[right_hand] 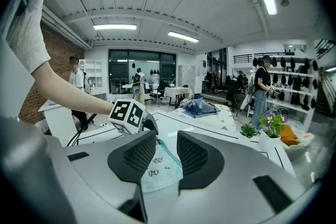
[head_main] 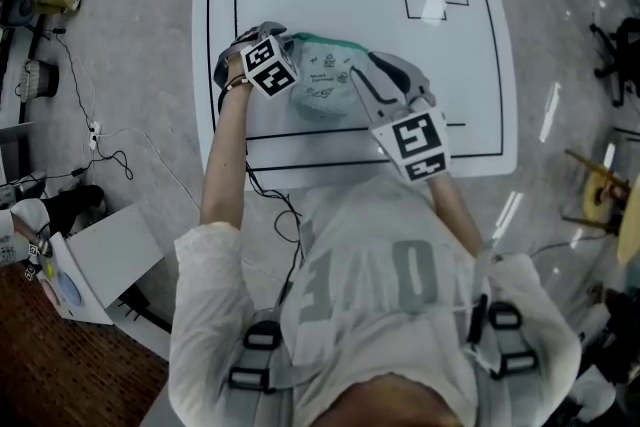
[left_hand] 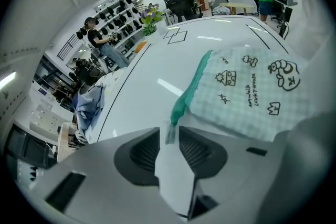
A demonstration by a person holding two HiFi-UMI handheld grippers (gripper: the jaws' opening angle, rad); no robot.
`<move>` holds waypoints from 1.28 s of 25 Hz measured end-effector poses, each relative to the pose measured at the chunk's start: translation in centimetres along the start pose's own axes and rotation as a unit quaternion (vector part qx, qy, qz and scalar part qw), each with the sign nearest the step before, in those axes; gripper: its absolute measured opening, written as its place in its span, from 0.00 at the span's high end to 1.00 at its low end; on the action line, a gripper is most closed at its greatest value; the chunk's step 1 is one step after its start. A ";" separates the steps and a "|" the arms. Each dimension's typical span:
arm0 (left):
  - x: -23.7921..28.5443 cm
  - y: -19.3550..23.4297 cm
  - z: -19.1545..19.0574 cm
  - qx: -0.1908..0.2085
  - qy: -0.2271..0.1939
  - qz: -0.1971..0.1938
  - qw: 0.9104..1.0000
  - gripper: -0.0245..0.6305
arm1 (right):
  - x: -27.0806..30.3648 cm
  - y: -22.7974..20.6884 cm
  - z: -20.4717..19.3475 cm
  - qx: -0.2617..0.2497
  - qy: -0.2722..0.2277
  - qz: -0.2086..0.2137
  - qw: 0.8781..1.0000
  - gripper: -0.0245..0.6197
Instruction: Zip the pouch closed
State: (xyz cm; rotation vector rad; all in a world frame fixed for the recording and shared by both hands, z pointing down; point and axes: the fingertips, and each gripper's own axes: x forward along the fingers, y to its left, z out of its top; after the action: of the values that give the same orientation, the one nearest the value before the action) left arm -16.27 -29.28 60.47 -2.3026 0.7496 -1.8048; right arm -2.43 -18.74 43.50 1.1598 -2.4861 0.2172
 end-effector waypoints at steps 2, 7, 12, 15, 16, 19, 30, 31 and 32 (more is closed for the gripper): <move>0.0 -0.3 0.0 -0.005 -0.003 -0.019 1.000 0.82 | 0.2 0.1 0.1 -0.004 -0.002 0.003 1.000 0.80; 0.0 -1.1 -0.1 -0.053 -0.019 -0.065 0.996 0.91 | 0.4 0.7 0.1 -0.020 0.009 0.014 1.000 0.80; 0.2 -0.4 -0.1 -0.057 -0.022 -0.036 0.998 0.93 | 0.6 0.8 0.2 -0.010 -0.003 0.014 1.000 0.80; -0.1 0.0 0.6 -0.035 -0.027 -0.009 0.999 0.93 | 0.5 0.7 0.3 -0.015 -0.003 0.013 1.000 0.80; -0.5 0.4 1.0 -0.032 -0.034 0.002 0.999 0.93 | 0.5 0.5 0.4 -0.015 -0.005 0.011 1.000 0.80; -2.7 2.6 2.8 -0.036 -0.068 0.065 0.995 0.93 | 0.5 -0.4 1.3 -0.005 -0.019 0.005 1.000 0.80; -19.2 4.7 9.8 -0.032 -0.169 0.333 0.927 0.93 | -1.7 -2.4 10.0 0.079 -0.132 0.007 0.988 0.80; -20.3 4.4 10.2 -0.031 -0.173 0.347 0.921 0.93 | -1.6 -2.4 11.0 0.107 -0.142 0.017 0.984 0.80; -21.1 4.0 10.6 -0.033 -0.179 0.359 0.916 0.93 | -1.5 -2.3 11.8 0.140 -0.148 0.031 0.979 0.80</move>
State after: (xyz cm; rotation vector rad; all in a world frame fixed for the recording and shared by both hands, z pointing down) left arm -11.04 -25.46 37.37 -1.9128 1.3571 -1.0140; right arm -3.10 -22.74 32.06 1.3083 -2.8233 0.4559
